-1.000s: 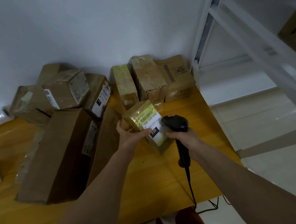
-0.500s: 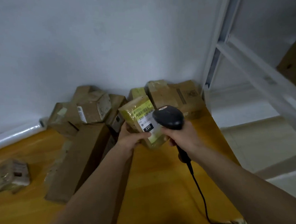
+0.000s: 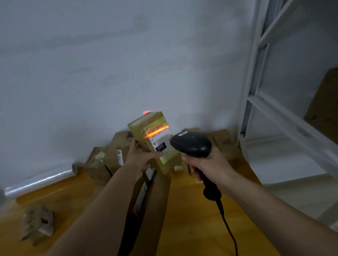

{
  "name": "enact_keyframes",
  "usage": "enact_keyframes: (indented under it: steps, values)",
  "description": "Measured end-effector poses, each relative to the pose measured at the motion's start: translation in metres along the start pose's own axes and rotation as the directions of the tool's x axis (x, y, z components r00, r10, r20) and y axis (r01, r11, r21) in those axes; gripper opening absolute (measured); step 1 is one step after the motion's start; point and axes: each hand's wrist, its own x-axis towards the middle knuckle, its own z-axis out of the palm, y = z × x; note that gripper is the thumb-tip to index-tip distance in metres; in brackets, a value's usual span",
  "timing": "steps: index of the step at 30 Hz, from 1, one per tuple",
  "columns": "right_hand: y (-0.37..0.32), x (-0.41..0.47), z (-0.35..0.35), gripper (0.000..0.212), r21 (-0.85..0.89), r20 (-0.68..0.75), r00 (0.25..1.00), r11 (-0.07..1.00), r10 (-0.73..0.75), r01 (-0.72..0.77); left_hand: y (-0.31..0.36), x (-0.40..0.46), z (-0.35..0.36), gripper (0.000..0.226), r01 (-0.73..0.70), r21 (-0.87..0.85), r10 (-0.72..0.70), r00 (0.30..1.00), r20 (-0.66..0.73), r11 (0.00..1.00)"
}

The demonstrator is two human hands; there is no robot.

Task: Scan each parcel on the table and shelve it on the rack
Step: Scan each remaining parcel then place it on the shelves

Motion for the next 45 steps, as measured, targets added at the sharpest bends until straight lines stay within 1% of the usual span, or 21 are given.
enact_keyframes:
  steps: [3, 6, 11, 15, 17, 20, 23, 26, 28, 30, 32, 34, 37, 39, 42, 45]
  values:
    - [0.000, -0.007, 0.002, 0.023, -0.001, -0.015, 1.000, 1.000, -0.022, 0.022, -0.002, -0.001, -0.002, 0.094, -0.018, -0.009, 0.018, 1.000, 0.000, 1.000]
    - [0.004, -0.015, 0.002, 0.028, -0.011, -0.052, 0.997, 0.999, -0.051, 0.050, -0.008, -0.005, 0.000, 0.093, -0.047, -0.020, 0.047, 0.998, 0.031, 0.999]
    - [0.018, -0.037, 0.000, 0.031, -0.038, -0.105, 0.994, 0.999, -0.030, 0.026, -0.025, -0.014, 0.011, 0.097, -0.029, -0.022, 0.031, 0.996, 0.080, 0.999]
    - [0.021, -0.063, -0.013, 0.028, 0.019, -0.172, 0.985, 1.000, 0.002, 0.001, -0.031, -0.036, 0.028, 0.095, -0.003, 0.060, -0.005, 0.992, 0.130, 0.998]
    - [0.019, -0.077, -0.024, 0.023, 0.063, -0.195, 0.981, 0.998, 0.009, 0.004, -0.029, -0.052, 0.040, 0.096, 0.030, 0.121, -0.055, 0.976, 0.212, 0.992]
    - [0.015, -0.102, -0.046, 0.017, 0.127, -0.252, 0.967, 0.992, 0.026, 0.007, -0.029, -0.080, 0.061, 0.110, 0.059, 0.243, -0.151, 0.913, 0.378, 0.968]
    - [0.018, -0.135, -0.070, 0.017, 0.171, -0.306, 0.951, 0.985, 0.045, 0.008, -0.032, -0.111, 0.092, 0.124, 0.072, 0.349, -0.241, 0.850, 0.468, 0.934]
    - [0.025, -0.179, -0.099, 0.024, 0.200, -0.368, 0.927, 0.980, 0.072, 0.004, -0.038, -0.148, 0.129, 0.117, 0.089, 0.435, -0.337, 0.775, 0.536, 0.896]
    - [0.030, -0.210, -0.119, 0.027, 0.235, -0.428, 0.898, 0.972, 0.098, 0.007, -0.042, -0.173, 0.155, 0.110, 0.052, 0.505, -0.383, 0.720, 0.579, 0.861]
    - [0.035, -0.240, -0.140, 0.027, 0.258, -0.483, 0.869, 0.966, 0.111, 0.021, -0.046, -0.199, 0.180, 0.103, 0.013, 0.538, -0.403, 0.678, 0.614, 0.843]
    - [0.040, -0.269, -0.158, 0.028, 0.256, -0.524, 0.845, 0.966, 0.110, 0.034, -0.051, -0.225, 0.202, 0.100, -0.001, 0.529, -0.401, 0.651, 0.644, 0.849]
    - [0.044, -0.293, -0.174, 0.029, 0.274, -0.556, 0.823, 0.960, 0.114, 0.053, -0.055, -0.248, 0.222, 0.103, 0.003, 0.492, -0.380, 0.638, 0.670, 0.871]
    - [0.050, -0.326, -0.194, 0.026, 0.274, -0.606, 0.788, 0.958, 0.105, 0.083, -0.056, -0.277, 0.247, 0.111, 0.037, 0.414, -0.337, 0.650, 0.681, 0.909]
    - [0.057, -0.347, -0.206, 0.022, 0.270, -0.639, 0.763, 0.958, 0.101, 0.099, -0.057, -0.293, 0.262, 0.112, 0.047, 0.371, -0.306, 0.666, 0.680, 0.927]
    - [0.068, -0.373, -0.226, 0.017, 0.287, -0.681, 0.723, 0.951, 0.117, 0.116, -0.058, -0.312, 0.283, 0.099, 0.081, 0.313, -0.285, 0.664, 0.691, 0.946]
    - [0.078, -0.389, -0.244, 0.010, 0.315, -0.737, 0.659, 0.939, 0.148, 0.142, -0.057, -0.329, 0.304, 0.082, 0.139, 0.287, -0.304, 0.668, 0.680, 0.948]
